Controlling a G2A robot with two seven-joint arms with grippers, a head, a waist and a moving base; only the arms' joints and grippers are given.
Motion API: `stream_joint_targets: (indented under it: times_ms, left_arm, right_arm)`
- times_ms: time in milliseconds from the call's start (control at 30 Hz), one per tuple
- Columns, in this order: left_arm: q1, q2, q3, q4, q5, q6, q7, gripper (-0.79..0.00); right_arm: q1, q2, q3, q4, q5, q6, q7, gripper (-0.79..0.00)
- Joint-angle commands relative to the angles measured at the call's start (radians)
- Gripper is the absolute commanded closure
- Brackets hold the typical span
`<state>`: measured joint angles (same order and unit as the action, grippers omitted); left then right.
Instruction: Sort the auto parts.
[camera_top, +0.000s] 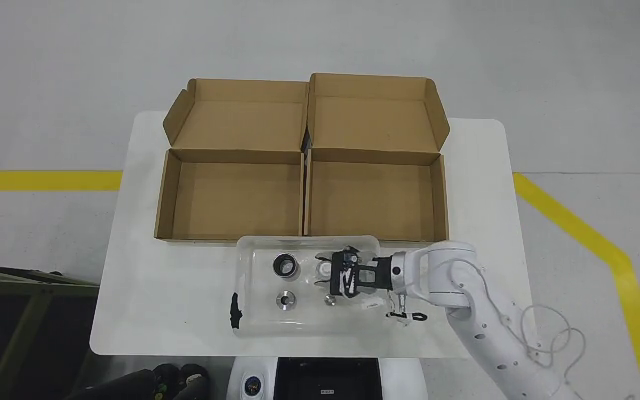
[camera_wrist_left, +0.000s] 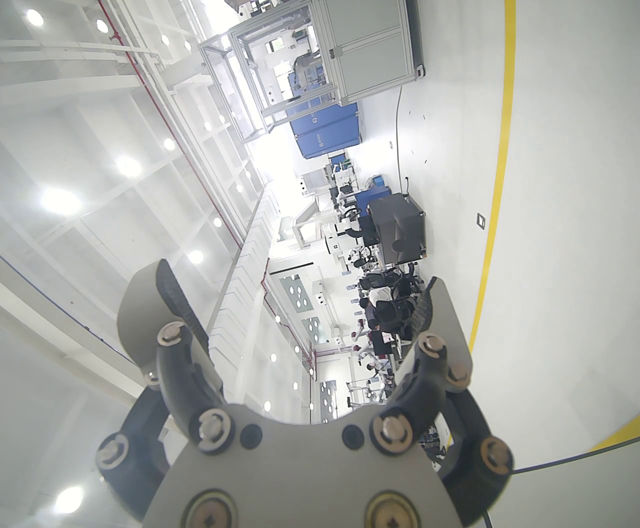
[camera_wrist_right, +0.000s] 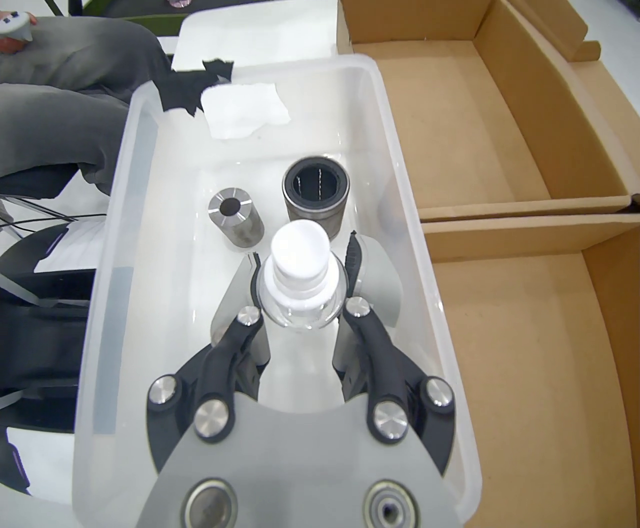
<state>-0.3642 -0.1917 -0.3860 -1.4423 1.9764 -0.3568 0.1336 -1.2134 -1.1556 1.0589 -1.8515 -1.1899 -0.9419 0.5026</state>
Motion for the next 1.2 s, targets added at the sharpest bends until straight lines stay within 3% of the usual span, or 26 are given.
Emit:
stream_joint_targets:
  times_ms: [0, 533, 1167]
  left_arm:
    - [0.000, 0.000, 0.000, 0.000, 0.000, 0.000, 0.000, -0.785]
    - [0.000, 0.000, 0.000, 0.000, 0.000, 0.000, 0.000, -0.785]
    - [0.000, 0.000, 0.000, 0.000, 0.000, 0.000, 0.000, -0.785]
  right_arm:
    - [0.005, 0.001, 0.000, -0.008, 0.006, 0.000, -0.014, 0.000]
    - [0.066, 0.001, 0.005, -0.078, 0.031, 0.026, -0.176, 0.000]
    - [0.137, 0.004, 0.094, -0.079, 0.110, 0.053, -0.399, 0.000]
